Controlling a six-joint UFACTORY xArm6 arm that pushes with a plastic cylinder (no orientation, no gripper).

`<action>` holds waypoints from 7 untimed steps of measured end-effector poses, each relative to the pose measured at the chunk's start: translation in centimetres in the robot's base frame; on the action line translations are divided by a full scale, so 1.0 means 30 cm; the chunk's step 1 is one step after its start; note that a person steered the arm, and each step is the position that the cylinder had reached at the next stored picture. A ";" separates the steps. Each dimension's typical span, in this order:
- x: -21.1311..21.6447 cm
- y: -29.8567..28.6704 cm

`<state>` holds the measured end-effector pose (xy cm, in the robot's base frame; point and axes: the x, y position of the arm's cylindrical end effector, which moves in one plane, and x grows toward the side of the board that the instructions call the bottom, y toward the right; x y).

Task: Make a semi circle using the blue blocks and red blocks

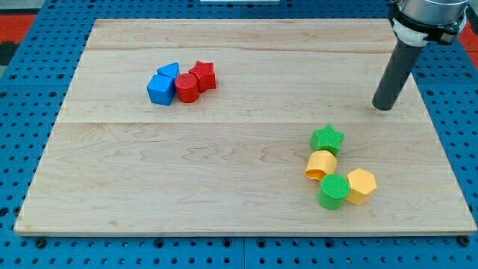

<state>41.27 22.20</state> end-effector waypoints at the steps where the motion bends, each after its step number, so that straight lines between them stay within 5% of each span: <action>1: 0.000 -0.005; 5: -0.149 -0.228; 7: -0.039 -0.637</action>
<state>40.10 3.10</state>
